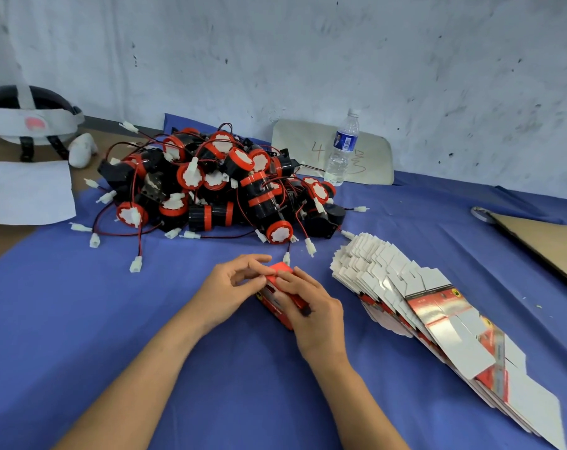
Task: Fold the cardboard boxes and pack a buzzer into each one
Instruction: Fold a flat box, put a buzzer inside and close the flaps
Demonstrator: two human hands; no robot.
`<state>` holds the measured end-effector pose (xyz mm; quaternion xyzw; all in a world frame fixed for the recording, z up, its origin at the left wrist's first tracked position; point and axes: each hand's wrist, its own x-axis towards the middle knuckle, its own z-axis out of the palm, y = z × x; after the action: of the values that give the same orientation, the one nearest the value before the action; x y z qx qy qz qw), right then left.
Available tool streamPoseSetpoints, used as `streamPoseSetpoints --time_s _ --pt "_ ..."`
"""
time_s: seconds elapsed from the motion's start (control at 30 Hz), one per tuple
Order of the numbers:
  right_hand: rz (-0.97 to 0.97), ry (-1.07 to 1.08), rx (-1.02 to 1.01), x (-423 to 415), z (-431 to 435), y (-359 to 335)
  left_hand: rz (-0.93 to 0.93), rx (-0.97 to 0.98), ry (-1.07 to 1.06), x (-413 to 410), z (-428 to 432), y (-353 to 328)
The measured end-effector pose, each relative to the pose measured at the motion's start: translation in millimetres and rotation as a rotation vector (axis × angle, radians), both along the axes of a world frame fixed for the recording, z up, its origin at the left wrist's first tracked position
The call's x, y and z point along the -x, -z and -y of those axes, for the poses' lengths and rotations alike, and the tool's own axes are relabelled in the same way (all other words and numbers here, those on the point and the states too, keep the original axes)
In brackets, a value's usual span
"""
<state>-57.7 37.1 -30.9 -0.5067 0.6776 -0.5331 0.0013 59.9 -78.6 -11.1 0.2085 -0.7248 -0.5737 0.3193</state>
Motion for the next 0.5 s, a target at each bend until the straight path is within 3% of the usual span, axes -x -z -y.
streamPoseSetpoints --time_s 0.13,0.5 --pt "0.183 -0.060 -0.021 -0.4 -3.4 -5.7 -0.011 -0.038 0.000 -1.8 2.1 0.1" --pt "0.137 -0.029 -0.004 -1.6 -3.7 -7.8 -0.009 -0.097 0.009 -0.9 6.6 2.2"
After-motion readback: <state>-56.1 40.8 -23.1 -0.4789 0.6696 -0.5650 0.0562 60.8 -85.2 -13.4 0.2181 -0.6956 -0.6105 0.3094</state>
